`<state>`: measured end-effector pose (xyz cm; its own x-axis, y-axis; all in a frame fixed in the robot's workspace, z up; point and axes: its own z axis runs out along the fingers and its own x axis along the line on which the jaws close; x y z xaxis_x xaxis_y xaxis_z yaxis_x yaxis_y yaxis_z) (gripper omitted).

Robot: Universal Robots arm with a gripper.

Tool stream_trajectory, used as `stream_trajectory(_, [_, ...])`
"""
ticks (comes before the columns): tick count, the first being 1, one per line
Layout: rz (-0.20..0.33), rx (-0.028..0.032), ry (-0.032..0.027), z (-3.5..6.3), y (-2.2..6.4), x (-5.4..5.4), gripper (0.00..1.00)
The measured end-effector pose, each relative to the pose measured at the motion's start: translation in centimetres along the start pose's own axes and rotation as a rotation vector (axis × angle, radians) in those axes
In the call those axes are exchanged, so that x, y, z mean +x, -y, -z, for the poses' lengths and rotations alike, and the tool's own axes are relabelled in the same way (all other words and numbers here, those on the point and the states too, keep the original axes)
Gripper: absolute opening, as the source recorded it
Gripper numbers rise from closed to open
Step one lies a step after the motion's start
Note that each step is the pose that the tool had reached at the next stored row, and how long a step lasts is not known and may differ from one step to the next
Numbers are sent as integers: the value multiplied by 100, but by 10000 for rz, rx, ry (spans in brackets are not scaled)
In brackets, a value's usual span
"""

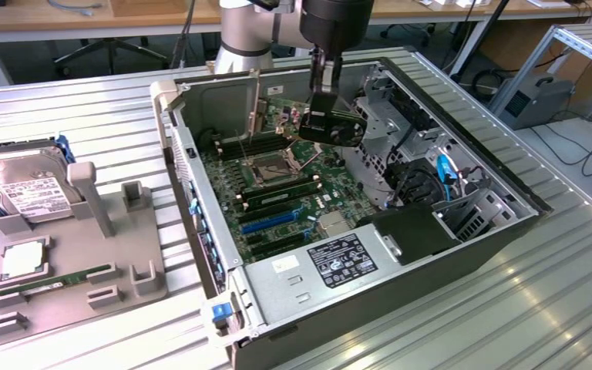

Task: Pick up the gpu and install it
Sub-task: 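Insert the gpu into the slot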

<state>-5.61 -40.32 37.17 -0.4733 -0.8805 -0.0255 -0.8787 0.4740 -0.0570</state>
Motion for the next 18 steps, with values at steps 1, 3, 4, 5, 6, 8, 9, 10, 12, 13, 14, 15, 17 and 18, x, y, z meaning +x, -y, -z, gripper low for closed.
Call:
stream_trajectory(1, [12, 0, 1, 0, 0, 0, 27])
stream_trajectory(3, [37, -1, 2, 0, 0, 0, 27])
stream_trajectory(4, [48, -1, 2, 0, 0, 0, 27])
stream_trajectory(5, [62, -1, 3, 0, 0, 0, 27])
stream_trajectory(6, [73, -2, 4, 0, 0, 0, 27])
stream_trajectory(8, [94, -2, 5, 0, 0, 0, 27])
stream_trajectory(9, [105, -2, 5, 0, 0, 0, 27])
stream_trajectory(10, [116, -2, 6, 0, 0, 0, 27])
stream_trajectory(12, [141, -3, 7, 0, 0, 0, 27])
stream_trajectory(13, [176, -3, 6, 0, 0, 0, 27])
stream_trajectory(14, [192, -3, 7, 0, 0, 0, 27])
stream_trajectory(15, [212, -3, 8, 0, 0, 0, 27])
stream_trajectory(17, [253, -4, 9, 0, 0, 0, 27])
stream_trajectory(18, [270, -4, 10, 0, 0, 0, 27])
